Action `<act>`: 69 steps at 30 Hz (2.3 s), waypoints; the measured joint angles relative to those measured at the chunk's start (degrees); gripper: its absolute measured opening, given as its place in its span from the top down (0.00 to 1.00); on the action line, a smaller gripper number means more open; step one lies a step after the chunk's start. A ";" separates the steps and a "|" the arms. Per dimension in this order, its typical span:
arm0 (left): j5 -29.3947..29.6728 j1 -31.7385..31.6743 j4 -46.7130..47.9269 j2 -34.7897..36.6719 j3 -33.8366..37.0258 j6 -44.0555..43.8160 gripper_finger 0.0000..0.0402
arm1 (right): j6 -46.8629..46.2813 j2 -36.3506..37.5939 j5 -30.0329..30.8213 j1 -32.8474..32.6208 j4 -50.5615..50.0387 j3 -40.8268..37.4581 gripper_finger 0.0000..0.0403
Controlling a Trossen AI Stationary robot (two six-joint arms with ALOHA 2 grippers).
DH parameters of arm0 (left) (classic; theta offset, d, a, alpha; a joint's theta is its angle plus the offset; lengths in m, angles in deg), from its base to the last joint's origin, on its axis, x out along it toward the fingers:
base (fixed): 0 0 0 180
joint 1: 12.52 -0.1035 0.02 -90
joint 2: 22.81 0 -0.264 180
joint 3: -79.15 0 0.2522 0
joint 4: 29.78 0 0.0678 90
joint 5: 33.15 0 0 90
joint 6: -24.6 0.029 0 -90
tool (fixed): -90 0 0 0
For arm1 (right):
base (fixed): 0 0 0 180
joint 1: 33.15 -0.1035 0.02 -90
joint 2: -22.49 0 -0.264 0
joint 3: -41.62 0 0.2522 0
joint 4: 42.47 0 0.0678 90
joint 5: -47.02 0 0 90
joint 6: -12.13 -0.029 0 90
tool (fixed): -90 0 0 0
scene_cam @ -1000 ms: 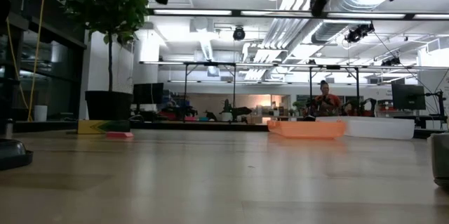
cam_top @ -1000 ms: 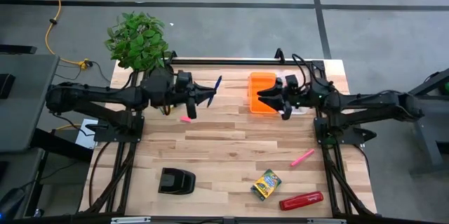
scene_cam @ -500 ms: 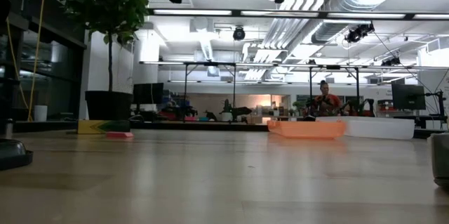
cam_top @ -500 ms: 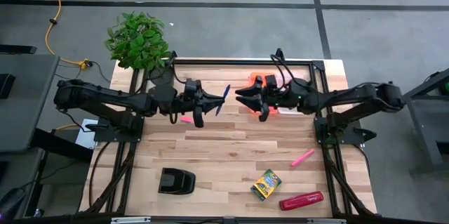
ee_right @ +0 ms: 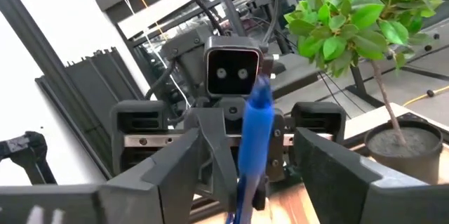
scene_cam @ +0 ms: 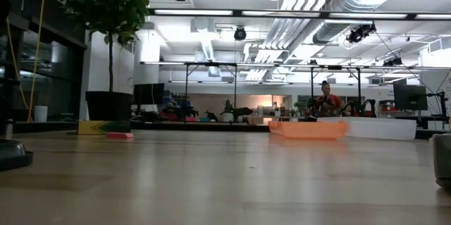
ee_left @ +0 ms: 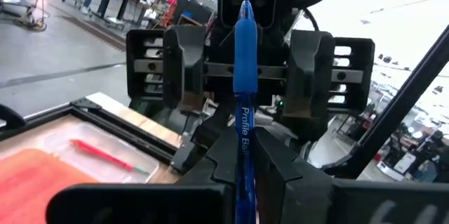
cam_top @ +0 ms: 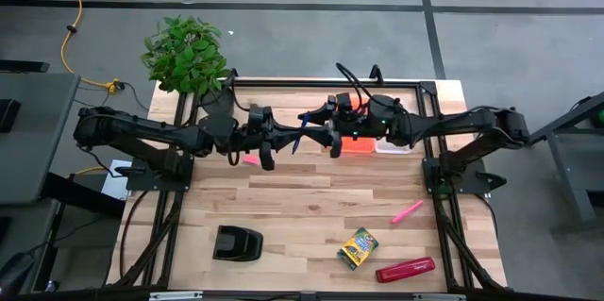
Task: Pack school essentials
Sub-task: Put the blue pen into the orange supply box
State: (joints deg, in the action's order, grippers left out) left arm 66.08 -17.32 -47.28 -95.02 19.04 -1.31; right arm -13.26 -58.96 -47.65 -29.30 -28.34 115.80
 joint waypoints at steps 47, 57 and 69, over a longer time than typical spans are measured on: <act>-3.88 -7.34 37.86 27.59 -0.04 7.59 0.64 | 9.95 17.48 -4.30 4.83 -46.45 1.34 0.97; -1.17 -6.75 42.98 36.92 2.60 5.05 0.66 | 5.94 28.88 4.74 2.08 -50.20 -7.18 0.97; -0.98 -6.75 40.89 36.37 2.60 5.07 0.66 | 3.10 32.03 6.52 2.71 -45.41 -10.68 0.97</act>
State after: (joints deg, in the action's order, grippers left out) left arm 65.10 -24.08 -6.39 -58.65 21.64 3.76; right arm -10.16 -26.93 -41.13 -26.58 -73.75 105.12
